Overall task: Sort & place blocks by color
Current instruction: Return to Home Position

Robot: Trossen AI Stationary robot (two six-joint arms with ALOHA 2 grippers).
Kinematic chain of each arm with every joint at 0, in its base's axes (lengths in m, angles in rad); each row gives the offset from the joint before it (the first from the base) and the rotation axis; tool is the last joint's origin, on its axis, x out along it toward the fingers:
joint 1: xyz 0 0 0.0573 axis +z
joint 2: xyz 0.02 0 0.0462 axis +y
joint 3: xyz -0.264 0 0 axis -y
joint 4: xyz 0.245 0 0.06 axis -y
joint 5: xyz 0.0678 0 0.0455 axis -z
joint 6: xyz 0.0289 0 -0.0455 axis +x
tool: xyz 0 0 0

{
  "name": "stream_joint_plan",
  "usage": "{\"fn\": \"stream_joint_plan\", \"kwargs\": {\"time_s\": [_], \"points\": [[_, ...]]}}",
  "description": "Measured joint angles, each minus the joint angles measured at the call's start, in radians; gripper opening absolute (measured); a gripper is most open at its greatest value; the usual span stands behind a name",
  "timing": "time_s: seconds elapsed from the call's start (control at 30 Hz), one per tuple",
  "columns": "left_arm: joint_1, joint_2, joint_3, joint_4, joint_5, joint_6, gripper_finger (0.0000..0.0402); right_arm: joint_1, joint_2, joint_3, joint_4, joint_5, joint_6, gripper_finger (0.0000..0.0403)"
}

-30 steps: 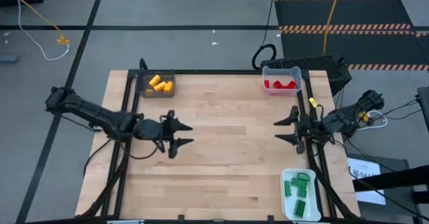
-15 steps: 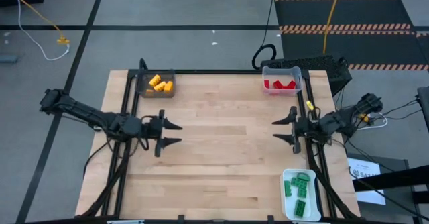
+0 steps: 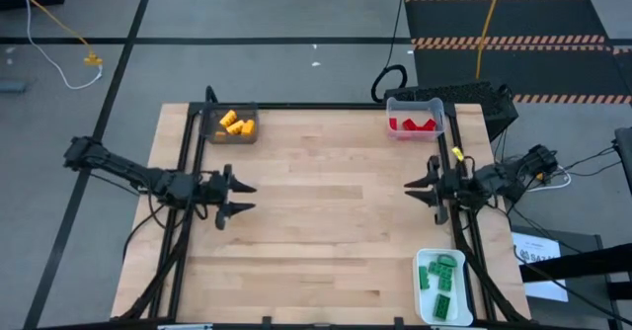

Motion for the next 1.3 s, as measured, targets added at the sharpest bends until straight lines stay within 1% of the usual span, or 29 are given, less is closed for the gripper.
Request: {"fn": "stream_joint_plan", "kwargs": {"time_s": [0.07, 0.13, 0.17, 0.23, 0.33, 0.43, 0.47, 0.6, 0.73, 0.87, 1.13, 1.3], "points": [[-0.008, -0.017, -0.019, 0.005, 0.0, -0.009, 0.0217, -0.001, 0.0, -0.04, 0.067, -0.034, -0.039, 0.0047], [-0.017, -0.032, -0.035, 0.006, 0.0, -0.009, 0.0197, -0.001, 0.0, -0.081, 0.123, -0.047, -0.065, 0.0018], [-0.021, -0.039, -0.041, 0.006, 0.0, -0.009, 0.0183, -0.001, -0.001, -0.1, 0.134, -0.047, -0.073, 0.0009], [-0.027, -0.051, -0.053, 0.006, 0.002, -0.01, 0.015, -0.009, -0.004, -0.133, 0.143, -0.045, -0.076, 0.0006], [-0.043, -0.062, -0.061, 0.003, 0.035, -0.014, 0.0092, -0.041, -0.014, -0.183, 0.196, -0.053, -0.057, 0.0004], [-0.058, -0.063, -0.061, -0.003, 0.052, -0.014, 0.0028, -0.082, -0.016, -0.198, 0.217, -0.097, -0.059, 0.0001], [-0.062, -0.063, -0.061, -0.006, 0.053, -0.011, 0.0014, -0.097, -0.016, -0.198, 0.218, -0.103, -0.064, 0.0001], [-0.066, -0.062, -0.061, -0.04, 0.053, -0.009, 0.0009, -0.165, -0.023, -0.197, 0.217, -0.157, -0.073, 0.0], [-0.066, -0.063, -0.061, -0.047, 0.053, 0.003, 0.0004, -0.234, -0.023, -0.198, 0.202, -0.255, -0.049, 0.0], [-0.066, -0.076, -0.061, -0.05, 0.053, 0.01, 0.0003, -0.283, -0.024, -0.198, 0.189, -0.307, -0.029, 0.0], [-0.069, -0.155, -0.061, -0.081, 0.054, -0.008, 0.0002, -0.289, -0.024, -0.199, 0.195, -0.308, -0.032, 0.0], [-0.082, -0.215, -0.046, -0.128, 0.041, -0.013, 0.0001, -0.289, -0.024, -0.199, 0.193, -0.278, -0.054, 0.0]]}}
